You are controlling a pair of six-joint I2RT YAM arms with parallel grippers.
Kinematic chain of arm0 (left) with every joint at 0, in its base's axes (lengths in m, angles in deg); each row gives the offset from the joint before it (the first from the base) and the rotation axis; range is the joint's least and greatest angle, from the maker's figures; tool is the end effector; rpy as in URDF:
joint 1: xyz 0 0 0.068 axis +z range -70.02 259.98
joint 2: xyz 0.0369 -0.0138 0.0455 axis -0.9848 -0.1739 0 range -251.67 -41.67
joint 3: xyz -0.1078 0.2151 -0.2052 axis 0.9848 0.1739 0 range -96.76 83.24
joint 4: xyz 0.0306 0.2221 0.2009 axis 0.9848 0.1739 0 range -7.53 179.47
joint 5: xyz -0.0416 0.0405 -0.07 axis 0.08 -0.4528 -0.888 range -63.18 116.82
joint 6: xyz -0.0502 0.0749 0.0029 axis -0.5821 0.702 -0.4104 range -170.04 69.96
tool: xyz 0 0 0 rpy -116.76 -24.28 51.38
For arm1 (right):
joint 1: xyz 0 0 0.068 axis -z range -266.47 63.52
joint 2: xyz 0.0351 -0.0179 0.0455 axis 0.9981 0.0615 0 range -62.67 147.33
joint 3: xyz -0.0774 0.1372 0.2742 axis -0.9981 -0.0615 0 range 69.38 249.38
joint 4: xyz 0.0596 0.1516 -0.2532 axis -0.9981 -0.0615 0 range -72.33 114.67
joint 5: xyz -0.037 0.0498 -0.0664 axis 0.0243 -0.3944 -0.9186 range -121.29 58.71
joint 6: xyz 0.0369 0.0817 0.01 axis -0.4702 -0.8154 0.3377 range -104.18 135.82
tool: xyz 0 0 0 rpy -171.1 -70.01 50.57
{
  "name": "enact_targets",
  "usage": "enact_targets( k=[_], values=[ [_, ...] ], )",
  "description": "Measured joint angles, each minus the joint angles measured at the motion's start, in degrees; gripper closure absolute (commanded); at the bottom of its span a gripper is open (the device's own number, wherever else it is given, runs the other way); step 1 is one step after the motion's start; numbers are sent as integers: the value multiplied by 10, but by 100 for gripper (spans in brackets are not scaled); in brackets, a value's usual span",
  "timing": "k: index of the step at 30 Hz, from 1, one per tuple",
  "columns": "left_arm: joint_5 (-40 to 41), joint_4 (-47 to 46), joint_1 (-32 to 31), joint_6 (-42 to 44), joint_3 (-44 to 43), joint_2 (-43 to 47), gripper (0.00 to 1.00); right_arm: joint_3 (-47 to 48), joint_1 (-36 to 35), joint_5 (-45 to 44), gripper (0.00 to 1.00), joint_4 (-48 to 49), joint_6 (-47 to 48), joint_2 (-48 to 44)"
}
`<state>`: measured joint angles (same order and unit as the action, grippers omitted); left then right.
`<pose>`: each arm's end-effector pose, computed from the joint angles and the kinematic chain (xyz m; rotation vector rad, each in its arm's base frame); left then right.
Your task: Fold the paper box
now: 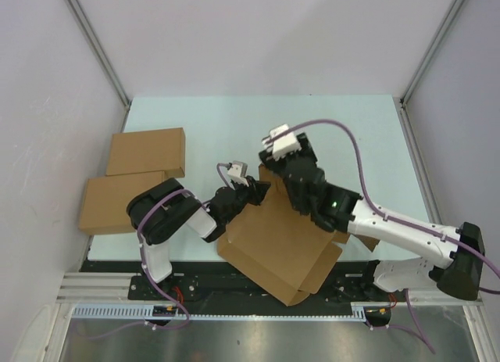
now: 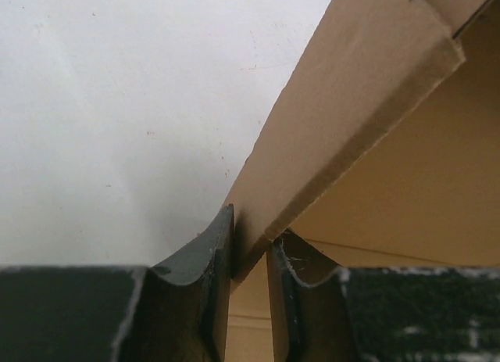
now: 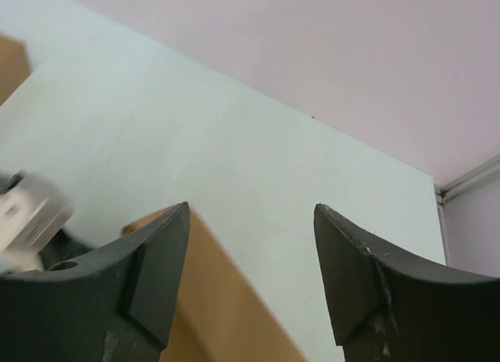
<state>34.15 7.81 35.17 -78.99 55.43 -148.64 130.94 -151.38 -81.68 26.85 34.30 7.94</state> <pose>0.2743 -0.2581 0.1261 0.1366 1.7177 -0.8660 0.1982 0.2769 0.4037 -0.5382 1.5583 -0.1261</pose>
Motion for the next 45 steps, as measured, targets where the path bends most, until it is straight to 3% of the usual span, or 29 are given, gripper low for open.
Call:
enact_targets(
  k=[6,14,20,23,25,28,29,31,40,45],
  values=[
    [0,2,-1,10,4,9,73,23,134,82,33,-19,-86,44],
    [2,4,-11,22,4,9,72,21,153,152,34,-52,-151,147],
    [4,3,-13,27,5,9,60,19,154,167,36,-43,-164,151],
    [5,2,-15,30,5,11,46,7,151,169,37,-25,-169,150],
    [5,2,-16,34,5,15,46,-2,150,168,37,-12,-170,148],
    [5,1,-16,40,5,25,60,-21,147,166,38,7,-174,139],
    [5,2,-16,43,5,28,69,-26,147,165,38,12,-174,136],
    [5,1,-16,52,5,33,75,-38,147,164,38,21,-175,127],
    [19,14,-22,87,-6,35,86,-51,146,158,39,28,-175,118],
    [49,22,-39,111,-22,27,78,-54,147,148,39,29,-175,115]
  ],
)
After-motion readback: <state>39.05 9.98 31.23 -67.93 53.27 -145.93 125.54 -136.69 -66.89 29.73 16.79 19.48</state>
